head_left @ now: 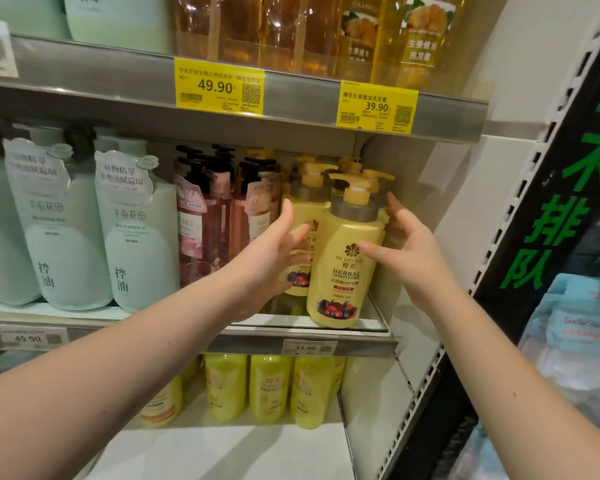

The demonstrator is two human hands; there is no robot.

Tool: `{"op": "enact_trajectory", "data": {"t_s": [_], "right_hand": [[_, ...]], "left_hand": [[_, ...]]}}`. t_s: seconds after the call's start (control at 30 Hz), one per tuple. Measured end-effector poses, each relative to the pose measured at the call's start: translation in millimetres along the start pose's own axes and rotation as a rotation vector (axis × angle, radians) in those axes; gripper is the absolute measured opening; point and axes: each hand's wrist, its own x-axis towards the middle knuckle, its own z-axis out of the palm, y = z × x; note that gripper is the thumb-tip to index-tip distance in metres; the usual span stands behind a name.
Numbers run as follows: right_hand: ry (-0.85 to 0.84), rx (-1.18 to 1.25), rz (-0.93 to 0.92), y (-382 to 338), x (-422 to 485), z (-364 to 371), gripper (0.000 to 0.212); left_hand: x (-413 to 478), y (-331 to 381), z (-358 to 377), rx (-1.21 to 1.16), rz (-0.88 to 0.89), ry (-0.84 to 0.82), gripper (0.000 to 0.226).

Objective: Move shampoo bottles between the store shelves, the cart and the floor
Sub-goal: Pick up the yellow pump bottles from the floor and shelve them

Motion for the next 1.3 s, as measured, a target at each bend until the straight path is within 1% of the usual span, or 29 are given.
{"op": "enact_trajectory", "data": {"t_s": [0.07,0.1,0.2,0.3,0.37,0.53,0.7,0.9,1.03,1.1,1.17,1.23,1.3], "right_hand": [[0.118,-0.083,-0.112,-6.3,-12.2,2.6,0.072],[0.146,-0.103,-0.172,-10.2,-18.4,6.2,0.063],[0.147,-0.181,-0.292,-21.3,-35.9,22.8,0.044],[0.173,-0.251,-0.387,-30.7,-47.5,45.1,0.037],[0.134,-0.226,-0.422,-36.7,-54.6,64.0,0.035],[-0.103,-0.134,-0.448,-38.6,-77.1,134.1,0.030],[-0.382,-0.091,-0.424,-26.1,-115.9,229.5,0.032],[-0.716,-0.160,-0.354,-3.9,-180.6,342.4,0.034],[-0.914,-0.228,-0.283,12.8,-224.8,407.8,0.036],[-1.023,-0.306,-0.267,24.3,-248.0,439.9,0.042],[-1.128,-0.383,-0.273,38.3,-271.2,467.6,0.054],[-1.237,-0.416,-0.208,54.9,-295.6,494.8,0.075],[-1.311,-0.454,-0.143,71.9,-318.3,521.6,0.098]], "left_hand": [[-10.6,-1.3,-9.6,0.000,0.025,0.045,0.079],[-17.1,-2.8,-15.7,0.002,0.036,0.061,0.079],[-38.2,-10.2,-35.8,0.039,0.072,0.147,0.070],[-62.4,-20.4,-59.3,0.062,0.097,0.224,0.063],[-81.0,-27.9,-77.7,0.059,0.092,0.259,0.065],[-135.8,-52.9,-125.5,0.034,0.067,0.370,0.066],[-201.3,-106.8,-178.2,-0.004,-0.040,0.501,0.064],[-301.4,-179.3,-238.6,-0.038,-0.217,0.721,0.067],[-360.1,-229.6,-263.9,-0.109,-0.253,0.825,0.065],[-382.2,-259.3,-273.8,-0.118,-0.275,0.897,0.064],[-398.0,-291.9,-278.7,-0.108,-0.330,0.985,0.062],[-409.9,-327.4,-281.0,-0.108,-0.404,1.041,0.059],[-416.2,-360.1,-281.6,-0.149,-0.477,1.043,0.062]]}}
